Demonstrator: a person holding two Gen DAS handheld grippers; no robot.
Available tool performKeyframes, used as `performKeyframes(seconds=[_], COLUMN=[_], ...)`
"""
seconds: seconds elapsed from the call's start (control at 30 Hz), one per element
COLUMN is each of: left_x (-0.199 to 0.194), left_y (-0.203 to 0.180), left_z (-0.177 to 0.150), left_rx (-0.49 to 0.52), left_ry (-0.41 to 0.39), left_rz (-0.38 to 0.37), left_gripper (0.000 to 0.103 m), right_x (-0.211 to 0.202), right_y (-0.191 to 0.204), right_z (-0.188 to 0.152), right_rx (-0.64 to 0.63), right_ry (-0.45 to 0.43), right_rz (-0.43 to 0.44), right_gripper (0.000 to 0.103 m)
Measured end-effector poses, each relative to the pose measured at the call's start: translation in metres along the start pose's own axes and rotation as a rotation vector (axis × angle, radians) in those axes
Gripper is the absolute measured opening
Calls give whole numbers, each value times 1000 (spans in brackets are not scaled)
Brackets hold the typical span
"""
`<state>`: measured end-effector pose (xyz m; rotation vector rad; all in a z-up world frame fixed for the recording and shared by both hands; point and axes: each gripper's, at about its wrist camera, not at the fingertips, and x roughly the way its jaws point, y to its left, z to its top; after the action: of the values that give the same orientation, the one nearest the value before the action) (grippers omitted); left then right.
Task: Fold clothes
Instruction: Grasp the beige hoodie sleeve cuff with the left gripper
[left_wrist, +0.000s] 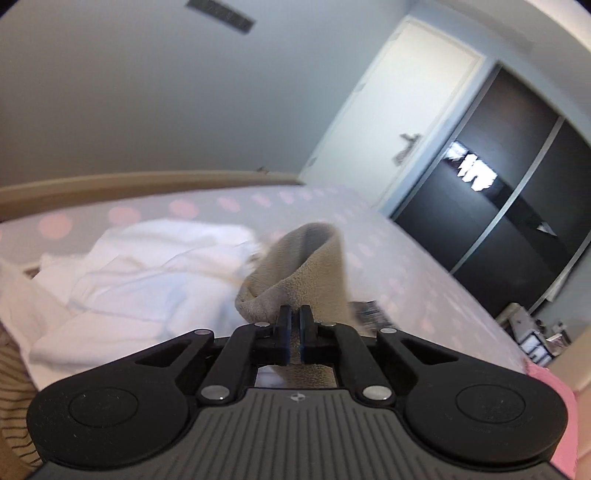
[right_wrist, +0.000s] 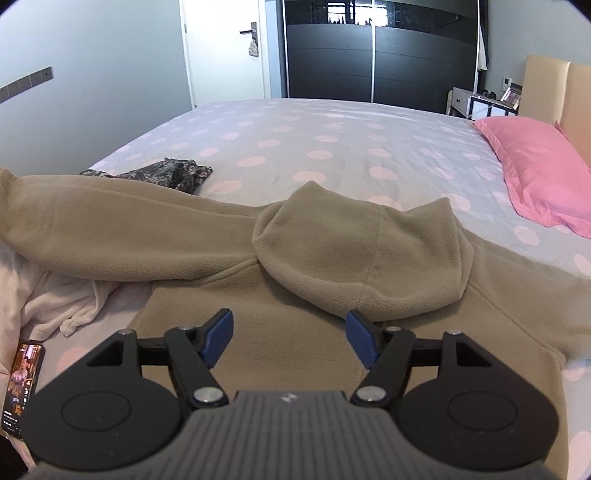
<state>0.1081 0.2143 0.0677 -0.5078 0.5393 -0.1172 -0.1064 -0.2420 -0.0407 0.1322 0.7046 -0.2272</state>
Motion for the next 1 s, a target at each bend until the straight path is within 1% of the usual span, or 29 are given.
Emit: performKeyframes(seconds=[0.13, 0.3, 0.4, 0.47, 0.57, 0.63, 0.67, 0.7, 0.73, 0.8, 0.9, 1.0], left_x=[-19, -28, -25, -18, -3, 4, 7, 9, 11, 12, 12, 12], left_y=[-50, -123, -156, -164, -160, -148, -138, -125, -114, -86, -43, -6], left_z=[-3, -23, -36, -39, -39, -36, -34, -31, -26, -15, 1, 6], left_rx=[108, 276, 346, 348, 317, 290, 270, 243, 211, 127, -6, -106], left_ry=[-25, -17, -3, 16, 53, 64, 64, 63, 60, 48, 39, 44], left_rz=[-131, -283, -326, -319, -270, -222, -189, -155, -120, -36, 66, 148], left_gripper=[0, 0, 0, 0, 0, 0, 2, 7, 11, 22, 25, 28], right_x=[3, 7, 8, 9, 10, 10, 10, 11, 10, 10, 10, 11], right_y=[-2, -6, -13, -18, -25, -29, -30, -31, -31, -30, -29, -25], right_z=[4, 8, 10, 9, 8, 7, 7, 6, 5, 4, 3, 2], right_rx=[9, 30, 68, 91, 125, 141, 148, 154, 156, 158, 155, 142], right_ry=[24, 52, 67, 82, 107, 118, 122, 127, 130, 135, 140, 145], right_rz=[-40, -84, -92, -99, -106, -103, -100, -98, -96, -91, -80, -74], right_gripper=[70, 70, 70, 70, 70, 70, 70, 70, 70, 70, 71, 71])
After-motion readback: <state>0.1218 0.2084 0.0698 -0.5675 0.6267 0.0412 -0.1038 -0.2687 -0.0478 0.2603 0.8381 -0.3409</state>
